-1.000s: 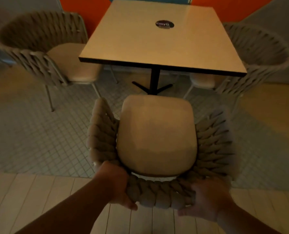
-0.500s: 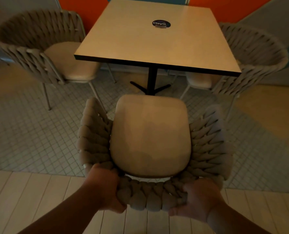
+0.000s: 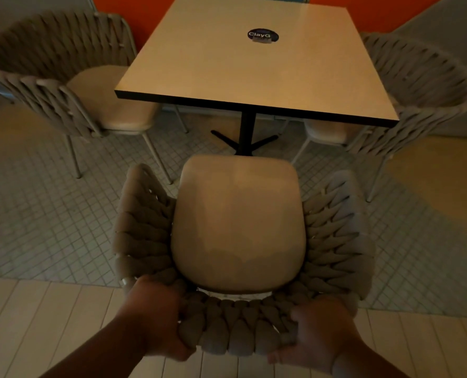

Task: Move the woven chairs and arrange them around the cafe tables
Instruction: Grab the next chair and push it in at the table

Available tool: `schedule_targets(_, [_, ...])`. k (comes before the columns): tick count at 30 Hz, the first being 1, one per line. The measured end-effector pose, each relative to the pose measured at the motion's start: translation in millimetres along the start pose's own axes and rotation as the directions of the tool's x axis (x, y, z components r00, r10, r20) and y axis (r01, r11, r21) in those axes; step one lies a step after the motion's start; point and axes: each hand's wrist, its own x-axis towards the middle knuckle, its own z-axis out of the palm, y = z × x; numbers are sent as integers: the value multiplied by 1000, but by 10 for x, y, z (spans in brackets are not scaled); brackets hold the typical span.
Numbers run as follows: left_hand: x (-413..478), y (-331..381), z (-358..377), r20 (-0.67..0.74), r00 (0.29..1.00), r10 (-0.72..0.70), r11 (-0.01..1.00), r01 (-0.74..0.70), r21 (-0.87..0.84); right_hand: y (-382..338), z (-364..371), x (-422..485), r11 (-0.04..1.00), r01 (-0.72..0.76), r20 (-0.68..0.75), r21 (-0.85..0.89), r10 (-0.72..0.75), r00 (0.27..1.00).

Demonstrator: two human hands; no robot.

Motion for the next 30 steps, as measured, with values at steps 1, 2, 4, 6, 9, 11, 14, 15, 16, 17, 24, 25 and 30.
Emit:
schedule_targets(1, [40, -7, -71, 47, 999, -9, 999, 7, 36, 2, -22, 36, 1000, 10, -37, -8, -10, 999])
schedule_targets(2, [74, -18, -126, 73, 997, -20, 998, 16, 61, 25, -23, 88, 1000, -1, -53, -21, 0, 999])
schedule_targets(4, [160, -51, -175, 76, 996, -40, 995, 33, 89, 65, -45, 182, 999, -1, -71, -39, -2, 998])
schedule_targets(6, [248, -92, -198, 70, 996, -57, 993, 49, 111, 105, -67, 262, 998, -12, -105, -55, 6, 994])
schedule_targets(9, [396, -127, -269, 63, 995, -78, 989, 70, 132, 144, -171, 356, 998, -46, -111, -46, 41, 993])
schedule_targets(11, [485, -167, -299, 67, 993, -96, 986, 85, 142, 142, -238, 409, 998, -62, -130, -28, 58, 990])
schedule_targets(14, [578, -214, -321, 85, 992, -94, 985, 80, 155, 145, -288, 462, 997, -76, -165, 2, 75, 983])
schedule_targets(15, [594, -226, -318, 98, 991, -93, 984, 76, 161, 146, -290, 474, 997, -80, -162, 4, 80, 984])
schedule_targets(16, [606, -243, -293, 95, 991, -90, 984, 74, 159, 147, -294, 482, 996, -84, -156, 5, 84, 984])
schedule_targets(17, [618, -255, -265, 80, 993, -90, 985, 77, 154, 147, -291, 483, 996, -87, -152, 7, 87, 985])
schedule_targets(24, [551, -294, -229, 7, 995, -101, 994, 100, 47, 197, -206, 498, 986, -111, -191, 123, 133, 973])
schedule_targets(25, [533, -263, -210, -91, 977, -193, 980, 187, -71, 226, -158, 512, 971, -95, -293, 217, 158, 943])
schedule_targets(30, [644, -114, -114, 137, 413, -900, -69, 176, -982, 519, -191, 594, 468, -232, -355, 853, 845, 401])
